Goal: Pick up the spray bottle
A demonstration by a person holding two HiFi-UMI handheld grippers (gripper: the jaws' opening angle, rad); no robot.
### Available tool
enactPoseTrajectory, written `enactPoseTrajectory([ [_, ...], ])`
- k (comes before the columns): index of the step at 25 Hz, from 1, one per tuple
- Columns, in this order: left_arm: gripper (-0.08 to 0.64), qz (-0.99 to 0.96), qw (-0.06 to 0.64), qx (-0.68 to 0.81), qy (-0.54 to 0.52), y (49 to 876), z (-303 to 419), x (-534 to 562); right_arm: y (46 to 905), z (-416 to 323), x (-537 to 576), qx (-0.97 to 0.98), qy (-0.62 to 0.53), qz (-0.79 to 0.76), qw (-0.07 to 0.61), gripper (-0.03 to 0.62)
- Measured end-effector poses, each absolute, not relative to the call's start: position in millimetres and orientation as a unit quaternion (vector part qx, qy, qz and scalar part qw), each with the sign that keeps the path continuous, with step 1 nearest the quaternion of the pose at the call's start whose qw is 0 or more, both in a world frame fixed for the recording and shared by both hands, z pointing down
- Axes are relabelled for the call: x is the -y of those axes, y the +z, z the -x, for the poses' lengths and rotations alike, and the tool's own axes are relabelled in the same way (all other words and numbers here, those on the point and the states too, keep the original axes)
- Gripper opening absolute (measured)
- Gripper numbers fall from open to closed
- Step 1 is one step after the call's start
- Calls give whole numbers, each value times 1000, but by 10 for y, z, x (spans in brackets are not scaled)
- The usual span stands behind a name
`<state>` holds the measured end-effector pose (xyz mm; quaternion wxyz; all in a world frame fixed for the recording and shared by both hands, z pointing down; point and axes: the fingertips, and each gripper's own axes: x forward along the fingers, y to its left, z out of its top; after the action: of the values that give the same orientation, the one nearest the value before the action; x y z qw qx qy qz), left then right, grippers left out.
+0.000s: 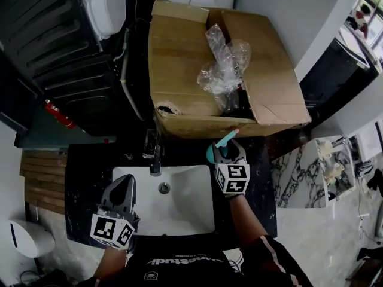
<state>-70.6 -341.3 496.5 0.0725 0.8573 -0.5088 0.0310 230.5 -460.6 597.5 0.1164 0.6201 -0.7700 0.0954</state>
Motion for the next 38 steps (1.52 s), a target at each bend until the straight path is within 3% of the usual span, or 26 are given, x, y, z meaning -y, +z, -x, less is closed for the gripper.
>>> enactPoseTrajectory([
  [5, 15, -855, 73, 512, 30, 4966, 733, 3367, 5969, -2291, 4593, 771, 95, -619, 112, 191],
  [22, 15, -851, 69, 520, 24, 4885, 787, 3253, 5891, -2285, 4504, 775, 91, -615, 114, 187],
  [38, 15, -860, 46, 508, -12, 4616, 826, 2931, 5176, -1947, 3877, 801, 53, -591, 83, 184],
])
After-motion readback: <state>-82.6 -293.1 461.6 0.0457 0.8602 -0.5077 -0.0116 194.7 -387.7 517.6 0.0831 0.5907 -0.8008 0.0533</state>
